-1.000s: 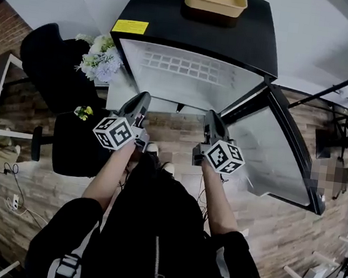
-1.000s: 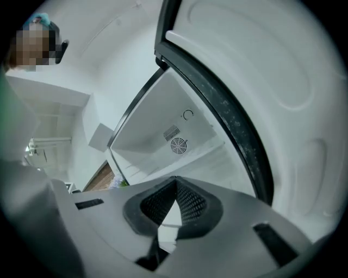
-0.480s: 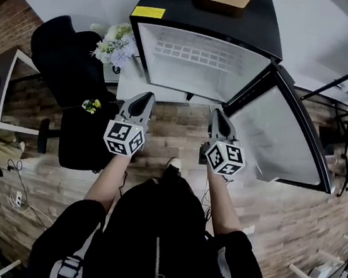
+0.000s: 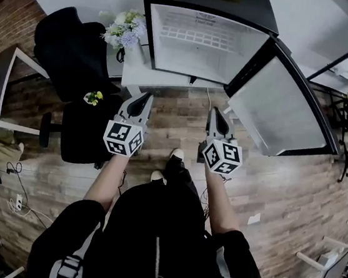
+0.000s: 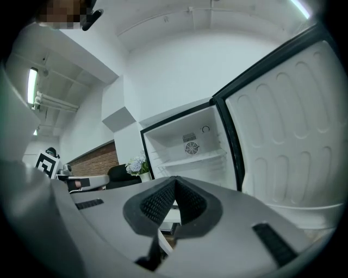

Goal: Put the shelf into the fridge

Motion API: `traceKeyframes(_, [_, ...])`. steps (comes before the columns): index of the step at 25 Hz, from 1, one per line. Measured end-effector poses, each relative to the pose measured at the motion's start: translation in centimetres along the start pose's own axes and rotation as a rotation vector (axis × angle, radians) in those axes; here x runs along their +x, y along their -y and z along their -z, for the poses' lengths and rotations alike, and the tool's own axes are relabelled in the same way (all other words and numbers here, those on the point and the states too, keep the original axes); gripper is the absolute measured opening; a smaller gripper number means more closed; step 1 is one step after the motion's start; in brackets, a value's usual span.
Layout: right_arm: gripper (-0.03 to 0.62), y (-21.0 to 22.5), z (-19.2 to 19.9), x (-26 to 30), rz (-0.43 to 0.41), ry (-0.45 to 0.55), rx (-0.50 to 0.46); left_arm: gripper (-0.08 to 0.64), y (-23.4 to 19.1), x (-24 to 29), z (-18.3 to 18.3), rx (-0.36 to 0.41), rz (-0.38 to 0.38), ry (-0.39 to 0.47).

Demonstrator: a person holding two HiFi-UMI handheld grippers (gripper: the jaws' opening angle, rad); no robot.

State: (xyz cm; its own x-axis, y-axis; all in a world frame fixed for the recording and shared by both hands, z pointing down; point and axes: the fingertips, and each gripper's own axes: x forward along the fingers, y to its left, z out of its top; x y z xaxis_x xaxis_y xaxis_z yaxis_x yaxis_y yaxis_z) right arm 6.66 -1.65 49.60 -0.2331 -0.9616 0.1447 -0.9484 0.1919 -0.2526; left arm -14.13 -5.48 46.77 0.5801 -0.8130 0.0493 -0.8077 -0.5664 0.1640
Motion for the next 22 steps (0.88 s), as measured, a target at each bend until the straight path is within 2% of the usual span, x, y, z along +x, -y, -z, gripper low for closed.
traceKeyframes(9, [0.000,-1.0,-0.2,-3.1,0.029,0.036,-0.058,0.037,2.2,-2.2,-0.1,0.028,0.033,0.021])
traceKeyframes(22, [-0.002,-1.9,-0.7,-3.8,0.028,0.060,-0.063,0.037,2.1,-3.2,-0.4,0.034,0.043,0.029])
